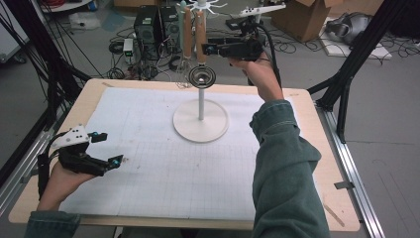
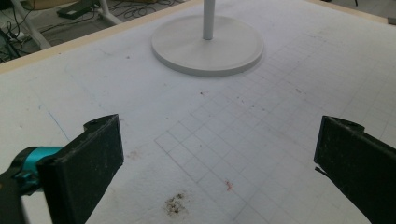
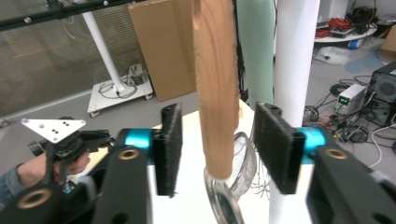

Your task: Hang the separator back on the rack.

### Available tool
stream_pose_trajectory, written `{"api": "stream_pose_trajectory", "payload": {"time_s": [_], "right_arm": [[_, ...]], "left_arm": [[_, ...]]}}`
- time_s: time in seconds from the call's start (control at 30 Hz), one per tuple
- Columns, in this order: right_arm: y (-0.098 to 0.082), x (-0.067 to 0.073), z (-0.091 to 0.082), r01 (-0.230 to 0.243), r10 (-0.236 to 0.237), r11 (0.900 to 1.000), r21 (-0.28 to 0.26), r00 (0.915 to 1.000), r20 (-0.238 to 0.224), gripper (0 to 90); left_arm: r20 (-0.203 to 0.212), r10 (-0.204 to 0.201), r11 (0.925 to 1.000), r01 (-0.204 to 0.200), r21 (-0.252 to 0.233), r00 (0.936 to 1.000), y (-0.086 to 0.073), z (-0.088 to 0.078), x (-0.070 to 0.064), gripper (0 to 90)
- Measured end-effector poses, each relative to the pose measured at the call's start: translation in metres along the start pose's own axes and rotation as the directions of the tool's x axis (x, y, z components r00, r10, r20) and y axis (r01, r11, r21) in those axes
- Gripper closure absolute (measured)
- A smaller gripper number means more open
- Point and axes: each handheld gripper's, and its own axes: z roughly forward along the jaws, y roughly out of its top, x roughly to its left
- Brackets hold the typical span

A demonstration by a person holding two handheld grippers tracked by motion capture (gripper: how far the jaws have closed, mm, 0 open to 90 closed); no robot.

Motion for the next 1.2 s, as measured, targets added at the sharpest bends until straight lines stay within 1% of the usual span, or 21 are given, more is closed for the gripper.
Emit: {"api": "stream_pose_trajectory", "payload": {"time_s": [0.03, 0.1, 0.13, 0.2, 0.33, 0.4, 0.5, 0.6, 0.63, 0.7, 0.9, 0.97, 1.07, 1.13, 1.2], "right_arm": [[-0.001, 0.001, -0.003, 0.001, -0.001, 1.0, -0.004, 0.9999, 0.013, 45.9], [-0.003, 0.002, -0.008, -0.007, 0.007, 1.0, -0.014, 0.9997, 0.024, 41.3], [-0.005, 0.003, -0.01, -0.002, 0.002, 1.0, -0.013, 0.9995, 0.032, 39.5], [-0.007, 0.005, -0.015, 0.004, -0.003, 1.0, -0.006, 0.9989, 0.046, 37.5], [-0.014, 0.007, -0.022, 0.003, -0.002, 1.0, -0.013, 0.9975, 0.071, 31.9], [-0.018, 0.009, -0.024, 0.007, -0.005, 0.999, -0.033, 0.9975, 0.07, 31.8], [-0.025, 0.013, -0.026, 0.016, -0.013, 0.999, -0.036, 0.9976, 0.068, 31.7], [-0.032, 0.016, -0.026, 0.018, -0.016, 1.0, -0.022, 0.9975, 0.068, 31.8], [-0.034, 0.016, -0.027, 0.023, -0.022, 1.0, -0.021, 0.9972, 0.072, 31.7], [-0.038, 0.017, -0.029, 0.017, -0.015, 0.999, -0.031, 0.9969, 0.077, 31.5], [-0.048, 0.02, -0.035, 0.019, -0.016, 0.999, -0.03, 0.9951, 0.097, 30.1], [-0.052, 0.02, -0.037, 0.019, -0.017, 1.0, -0.019, 0.9952, 0.096, 30.1], [-0.06, 0.019, -0.038, 0.013, -0.013, 1.0, -0.007, 0.9942, 0.106, 26.0], [-0.065, 0.019, -0.038, 0.014, -0.015, 1.0, 0.003, 0.9934, 0.114, 25.1], [-0.07, 0.019, -0.039, 0.018, -0.018, 1.0, 0.001, 0.9915, 0.129, 24.1]], "left_arm": [[-0.001, -0.001, 1.0, 0.001, -0.001, 1.0, 0.0, 0.0, 0.0, 1.9], [0.0, -0.003, 1.0, 0.003, -0.001, 1.0, 0.0, 0.0, 0.0, 1.9], [0.0, -0.004, 1.0, 0.004, 0.0, 1.0, 0.0, 0.0, 0.0, 1.9], [0.002, -0.004, 1.0, 0.004, 0.002, 1.0, 0.0, 0.001, -0.001, 1.9], [0.005, -0.002, 1.0, 0.002, 0.005, 1.0, 0.0, 0.003, -0.002, 1.9], [0.005, -0.003, 1.0, 0.003, 0.008, 1.0, 0.0, 0.003, -0.002, 1.9], [0.0, 0.0, 1.0, 0.0, 0.009, 1.0, -0.001, 0.003, -0.001, 1.9], [-0.001, 0.0, 1.0, 0.0, 0.01, 1.0, -0.001, 0.002, -0.001, 1.9], [0.0, -0.001, 1.0, 0.001, 0.01, 1.0, -0.001, 0.002, -0.001, 1.9], [-0.001, -0.001, 0.9999, 0.001, 0.01, 1.0, -0.001, 0.002, -0.001, 1.9], [0.003, 0.0, 0.9999, 0.0, 0.015, 1.0, -0.001, 0.003, -0.001, 1.9], [0.003, 0.0, 0.9999, 0.0, 0.014, 1.0, -0.001, 0.003, -0.001, 1.9], [0.001, -0.005, 0.9999, 0.005, 0.013, 1.0, -0.001, 0.004, -0.001, 1.9], [0.001, -0.006, 0.9999, 0.006, 0.014, 1.0, -0.002, 0.004, -0.001, 1.9], [0.002, -0.008, 0.9998, 0.008, 0.017, 1.0, -0.002, 0.005, 0.0, 1.9]]}}
